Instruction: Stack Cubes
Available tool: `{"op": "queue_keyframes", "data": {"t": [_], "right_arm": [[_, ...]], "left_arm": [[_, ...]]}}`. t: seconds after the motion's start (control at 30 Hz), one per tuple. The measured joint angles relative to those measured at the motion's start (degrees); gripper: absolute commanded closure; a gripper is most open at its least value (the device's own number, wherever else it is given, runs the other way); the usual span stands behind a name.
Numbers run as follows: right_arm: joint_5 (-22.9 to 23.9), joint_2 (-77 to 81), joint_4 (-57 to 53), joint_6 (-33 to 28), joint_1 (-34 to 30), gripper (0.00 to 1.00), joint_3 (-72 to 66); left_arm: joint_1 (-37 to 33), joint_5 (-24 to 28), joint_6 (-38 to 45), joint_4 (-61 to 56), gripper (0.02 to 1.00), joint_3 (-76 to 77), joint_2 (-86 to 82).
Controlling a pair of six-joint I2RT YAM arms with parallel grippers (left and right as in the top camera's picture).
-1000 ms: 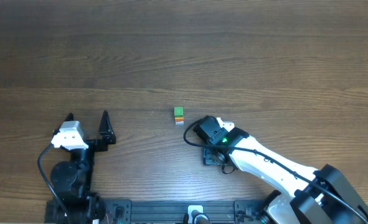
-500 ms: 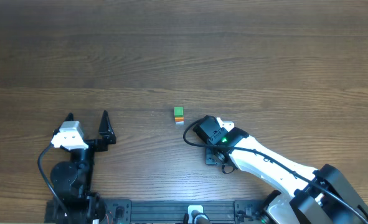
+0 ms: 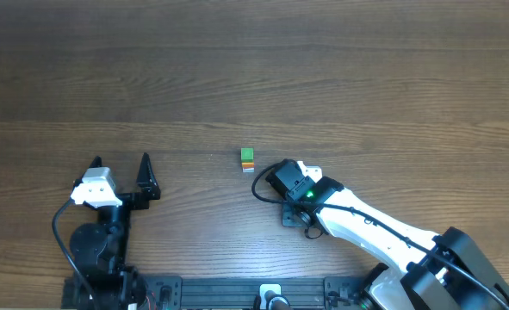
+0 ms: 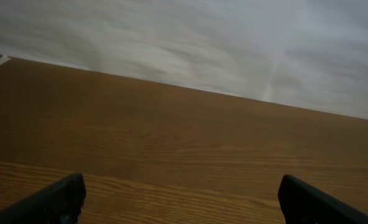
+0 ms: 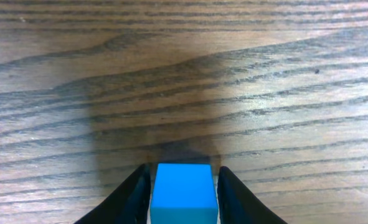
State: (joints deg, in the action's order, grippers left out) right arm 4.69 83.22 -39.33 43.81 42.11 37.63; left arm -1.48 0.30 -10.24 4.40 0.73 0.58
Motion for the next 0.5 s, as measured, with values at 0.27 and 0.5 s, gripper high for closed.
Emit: {"op": "queue_keyframes", "data": {"t": [0.27, 0.5], "right_arm": [[0.0, 0.0, 0.0, -0.1, 0.0, 0.746, 0.0], [-0.1, 0.0, 0.0, -0.1, 0.0, 0.840, 0.0]], "left_arm": [[0.0, 0.0, 0.0, 0.0, 0.018, 0.0, 0.0], [0.0, 0.0, 0.0, 0.0, 0.018, 0.0, 0.0]]}}
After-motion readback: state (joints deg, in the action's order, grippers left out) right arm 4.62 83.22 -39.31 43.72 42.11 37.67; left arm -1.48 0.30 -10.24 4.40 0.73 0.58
